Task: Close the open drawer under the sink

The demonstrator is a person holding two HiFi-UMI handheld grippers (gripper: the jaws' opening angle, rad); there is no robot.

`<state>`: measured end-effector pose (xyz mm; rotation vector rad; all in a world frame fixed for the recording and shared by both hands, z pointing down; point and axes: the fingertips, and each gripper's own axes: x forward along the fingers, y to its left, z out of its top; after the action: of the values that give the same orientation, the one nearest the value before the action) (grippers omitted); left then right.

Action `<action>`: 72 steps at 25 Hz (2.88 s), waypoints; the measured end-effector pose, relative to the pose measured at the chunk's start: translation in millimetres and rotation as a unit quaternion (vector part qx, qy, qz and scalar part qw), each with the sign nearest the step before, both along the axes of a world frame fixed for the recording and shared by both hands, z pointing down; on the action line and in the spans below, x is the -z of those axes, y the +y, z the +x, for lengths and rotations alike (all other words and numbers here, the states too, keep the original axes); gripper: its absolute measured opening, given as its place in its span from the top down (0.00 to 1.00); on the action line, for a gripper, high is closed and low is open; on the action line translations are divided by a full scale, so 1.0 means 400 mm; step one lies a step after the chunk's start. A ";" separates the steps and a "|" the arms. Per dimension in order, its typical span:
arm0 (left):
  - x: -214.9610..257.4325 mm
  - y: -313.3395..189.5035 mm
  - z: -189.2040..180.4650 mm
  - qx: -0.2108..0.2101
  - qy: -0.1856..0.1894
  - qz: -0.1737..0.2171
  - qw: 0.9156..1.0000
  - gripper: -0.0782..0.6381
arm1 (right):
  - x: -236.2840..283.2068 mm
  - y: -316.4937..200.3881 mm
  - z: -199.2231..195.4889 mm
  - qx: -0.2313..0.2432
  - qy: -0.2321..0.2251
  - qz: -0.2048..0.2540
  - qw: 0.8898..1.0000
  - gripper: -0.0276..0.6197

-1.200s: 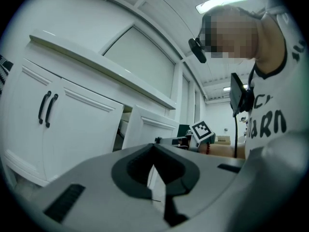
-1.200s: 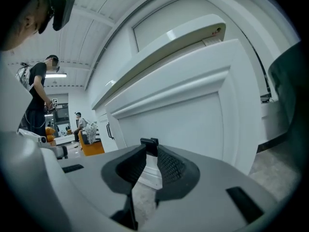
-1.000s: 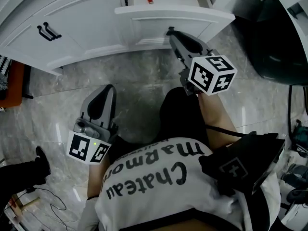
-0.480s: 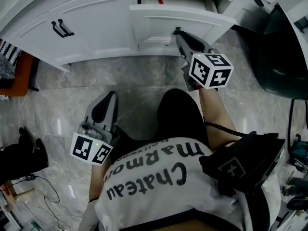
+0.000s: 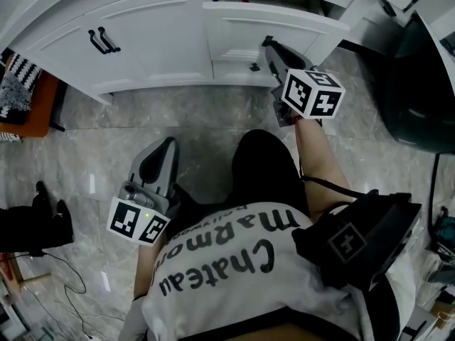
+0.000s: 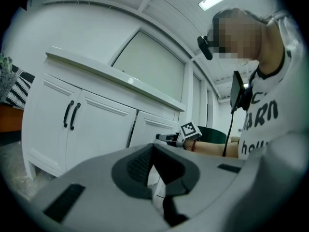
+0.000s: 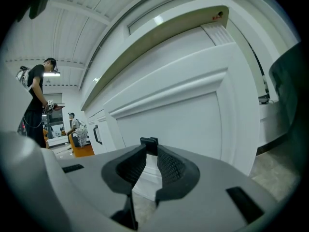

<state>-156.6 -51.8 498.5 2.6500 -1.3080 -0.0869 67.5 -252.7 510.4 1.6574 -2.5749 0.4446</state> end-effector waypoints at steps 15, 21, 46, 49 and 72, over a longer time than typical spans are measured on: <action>-0.002 0.026 -0.063 0.033 -0.010 0.001 0.999 0.88 | 0.005 -0.053 0.007 -0.022 -0.002 0.010 1.000 0.84; -0.013 0.025 -0.080 0.039 -0.012 -0.002 0.999 0.88 | 0.008 -0.078 0.005 -0.027 0.003 0.017 0.999 0.84; -0.096 0.024 -0.137 0.060 -0.006 -0.039 0.997 0.88 | 0.006 -0.121 0.010 -0.051 0.013 0.033 0.998 0.82; -0.092 0.023 -0.133 0.055 -0.006 -0.038 0.998 0.88 | 0.008 -0.121 0.010 -0.057 0.018 0.031 0.998 0.82; -0.100 0.035 -0.118 0.048 0.003 -0.029 0.998 0.88 | 0.017 -0.120 0.013 -0.049 -0.013 0.037 0.998 0.81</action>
<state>-203.8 -38.0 538.4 2.5372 -1.4129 -0.0688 72.7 -300.8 503.6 1.8205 -2.5665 0.3807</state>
